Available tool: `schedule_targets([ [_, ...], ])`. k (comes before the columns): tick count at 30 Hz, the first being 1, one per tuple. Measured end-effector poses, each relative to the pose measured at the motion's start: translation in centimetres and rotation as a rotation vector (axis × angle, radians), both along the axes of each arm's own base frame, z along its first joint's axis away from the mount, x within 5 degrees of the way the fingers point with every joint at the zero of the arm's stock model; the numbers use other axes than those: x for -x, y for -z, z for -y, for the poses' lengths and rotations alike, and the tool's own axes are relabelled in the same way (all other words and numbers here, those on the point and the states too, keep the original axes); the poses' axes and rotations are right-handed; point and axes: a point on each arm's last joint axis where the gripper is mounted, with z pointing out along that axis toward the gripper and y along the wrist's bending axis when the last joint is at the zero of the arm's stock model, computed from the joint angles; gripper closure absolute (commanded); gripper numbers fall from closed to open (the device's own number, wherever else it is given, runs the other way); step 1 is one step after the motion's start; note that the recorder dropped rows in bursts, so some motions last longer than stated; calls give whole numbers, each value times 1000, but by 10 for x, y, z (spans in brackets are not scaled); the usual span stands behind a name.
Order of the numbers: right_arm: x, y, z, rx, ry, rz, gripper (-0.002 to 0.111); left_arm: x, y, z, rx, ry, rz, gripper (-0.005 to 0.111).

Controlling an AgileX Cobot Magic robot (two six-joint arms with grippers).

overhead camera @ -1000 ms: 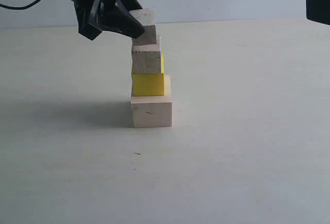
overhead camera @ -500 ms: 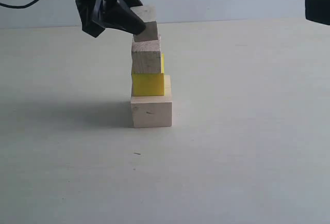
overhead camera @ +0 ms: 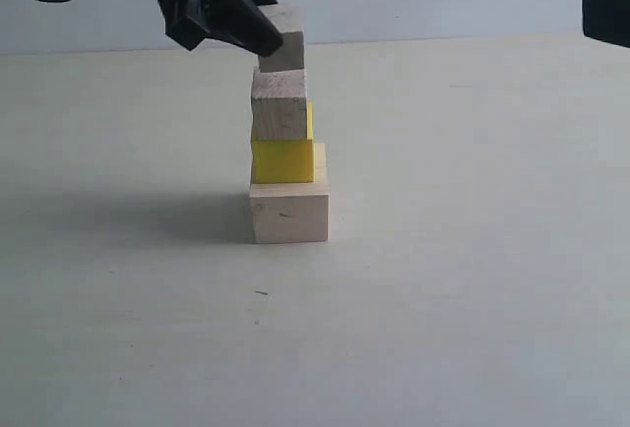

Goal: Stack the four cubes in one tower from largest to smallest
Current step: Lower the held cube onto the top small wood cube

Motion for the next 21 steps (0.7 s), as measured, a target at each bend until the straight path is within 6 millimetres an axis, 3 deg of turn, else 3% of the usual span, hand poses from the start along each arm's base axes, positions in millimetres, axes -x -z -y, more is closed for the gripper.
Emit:
schedule_targets([
  [21, 0, 0, 0, 0, 0, 0, 108, 2, 5, 2, -33, -13, -36, 107],
])
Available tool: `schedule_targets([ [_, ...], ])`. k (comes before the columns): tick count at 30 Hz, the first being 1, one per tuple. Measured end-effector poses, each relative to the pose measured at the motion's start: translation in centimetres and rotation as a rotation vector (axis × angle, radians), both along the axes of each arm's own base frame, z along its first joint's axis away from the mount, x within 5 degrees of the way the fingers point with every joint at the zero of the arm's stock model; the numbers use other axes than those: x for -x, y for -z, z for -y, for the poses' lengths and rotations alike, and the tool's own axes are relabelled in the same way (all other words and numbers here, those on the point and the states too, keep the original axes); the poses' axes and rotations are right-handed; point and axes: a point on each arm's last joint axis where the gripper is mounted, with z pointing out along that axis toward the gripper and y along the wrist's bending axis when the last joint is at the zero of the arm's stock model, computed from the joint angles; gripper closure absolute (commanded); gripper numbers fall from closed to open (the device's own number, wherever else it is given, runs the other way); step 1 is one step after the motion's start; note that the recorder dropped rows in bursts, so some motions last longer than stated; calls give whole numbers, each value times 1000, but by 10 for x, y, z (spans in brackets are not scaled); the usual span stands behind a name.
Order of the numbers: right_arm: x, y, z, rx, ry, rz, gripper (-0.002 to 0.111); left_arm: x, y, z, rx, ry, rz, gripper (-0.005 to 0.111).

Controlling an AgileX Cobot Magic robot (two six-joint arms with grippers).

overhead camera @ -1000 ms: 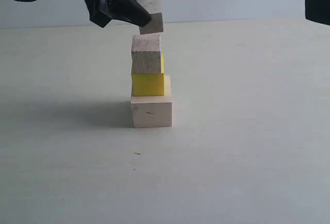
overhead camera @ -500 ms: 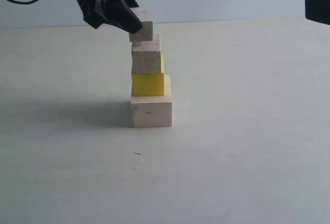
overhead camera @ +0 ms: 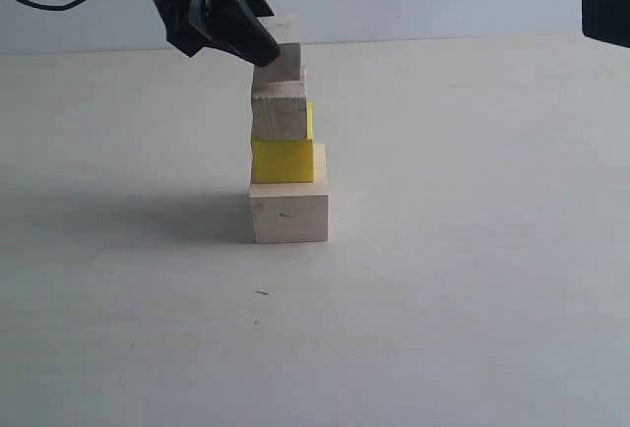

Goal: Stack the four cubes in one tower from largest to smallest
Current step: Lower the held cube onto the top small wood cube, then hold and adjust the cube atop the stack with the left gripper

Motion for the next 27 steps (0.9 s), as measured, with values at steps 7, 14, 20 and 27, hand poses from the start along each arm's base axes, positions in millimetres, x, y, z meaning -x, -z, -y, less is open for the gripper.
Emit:
schedule_targets([
  [7, 0, 0, 0, 0, 0, 0, 108, -2, 5, 1, -7, 21, -1, 107],
  [14, 0, 0, 0, 0, 0, 0, 108, -1, 6, 1, -9, 33, -11, 107],
  [20, 0, 0, 0, 0, 0, 0, 108, -1, 6, 1, -9, 37, -8, 107],
  [27, 0, 0, 0, 0, 0, 0, 108, 0, 5, 2, 1, 53, -1, 107],
])
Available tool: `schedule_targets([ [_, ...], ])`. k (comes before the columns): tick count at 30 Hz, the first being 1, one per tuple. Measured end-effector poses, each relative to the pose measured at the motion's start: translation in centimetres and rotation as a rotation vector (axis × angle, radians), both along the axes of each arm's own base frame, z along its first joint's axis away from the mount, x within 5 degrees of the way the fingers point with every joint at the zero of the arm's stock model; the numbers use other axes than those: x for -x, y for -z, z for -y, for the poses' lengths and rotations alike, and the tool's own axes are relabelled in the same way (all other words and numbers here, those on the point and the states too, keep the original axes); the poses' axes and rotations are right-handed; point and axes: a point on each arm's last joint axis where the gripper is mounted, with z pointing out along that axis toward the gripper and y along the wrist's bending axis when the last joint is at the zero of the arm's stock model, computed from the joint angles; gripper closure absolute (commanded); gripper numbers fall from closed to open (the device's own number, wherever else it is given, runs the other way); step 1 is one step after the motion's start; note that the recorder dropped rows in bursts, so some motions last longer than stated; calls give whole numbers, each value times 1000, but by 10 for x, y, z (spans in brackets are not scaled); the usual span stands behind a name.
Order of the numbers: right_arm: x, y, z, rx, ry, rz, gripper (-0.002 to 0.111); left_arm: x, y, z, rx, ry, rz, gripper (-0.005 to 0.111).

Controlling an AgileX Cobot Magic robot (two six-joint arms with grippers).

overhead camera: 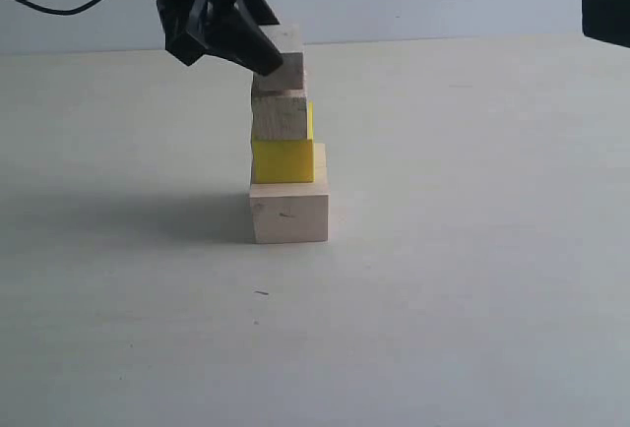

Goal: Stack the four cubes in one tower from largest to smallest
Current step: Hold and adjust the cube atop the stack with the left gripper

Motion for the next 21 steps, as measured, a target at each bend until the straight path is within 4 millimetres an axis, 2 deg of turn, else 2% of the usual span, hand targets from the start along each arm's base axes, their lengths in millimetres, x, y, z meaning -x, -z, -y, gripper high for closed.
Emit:
schedule_targets([
  [21, 0, 0, 0, -4, -1, -5, 108, -3, 8, 2, -3, 4, -20, 107],
])
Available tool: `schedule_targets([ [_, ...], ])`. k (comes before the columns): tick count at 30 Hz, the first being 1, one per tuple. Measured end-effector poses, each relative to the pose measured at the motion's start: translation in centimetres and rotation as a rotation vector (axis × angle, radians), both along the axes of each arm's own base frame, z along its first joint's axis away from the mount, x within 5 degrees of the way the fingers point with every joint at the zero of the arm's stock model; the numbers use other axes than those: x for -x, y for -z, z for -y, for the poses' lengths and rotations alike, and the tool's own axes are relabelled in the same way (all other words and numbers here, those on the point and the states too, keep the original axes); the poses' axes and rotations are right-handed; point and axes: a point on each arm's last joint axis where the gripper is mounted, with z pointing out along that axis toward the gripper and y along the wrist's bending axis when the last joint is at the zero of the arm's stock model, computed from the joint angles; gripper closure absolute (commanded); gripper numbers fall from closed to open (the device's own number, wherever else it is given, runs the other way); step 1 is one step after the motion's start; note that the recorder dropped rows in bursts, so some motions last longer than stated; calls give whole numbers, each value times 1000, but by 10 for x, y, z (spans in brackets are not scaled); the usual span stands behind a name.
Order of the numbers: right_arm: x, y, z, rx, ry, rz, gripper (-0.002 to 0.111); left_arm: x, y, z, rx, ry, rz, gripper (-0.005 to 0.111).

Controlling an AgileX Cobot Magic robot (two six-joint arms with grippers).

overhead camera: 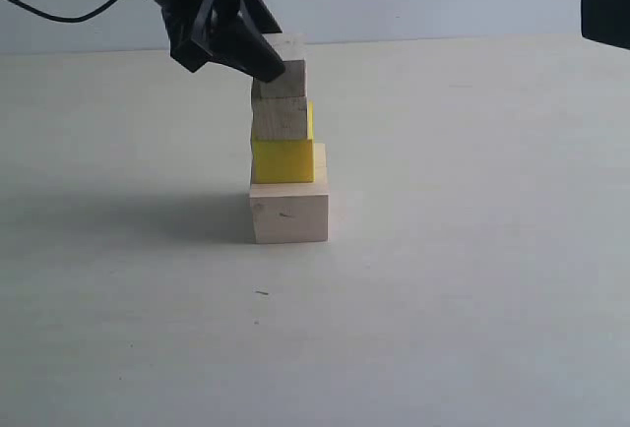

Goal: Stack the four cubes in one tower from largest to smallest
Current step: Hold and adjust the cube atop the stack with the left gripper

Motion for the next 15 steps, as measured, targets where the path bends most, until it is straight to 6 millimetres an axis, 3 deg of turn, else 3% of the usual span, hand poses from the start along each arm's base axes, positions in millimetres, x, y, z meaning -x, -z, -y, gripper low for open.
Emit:
schedule_targets([
  [15, 0, 0, 0, -5, -2, -7, 108, 1, -1, -1, -5, 1, 7, 107],
])
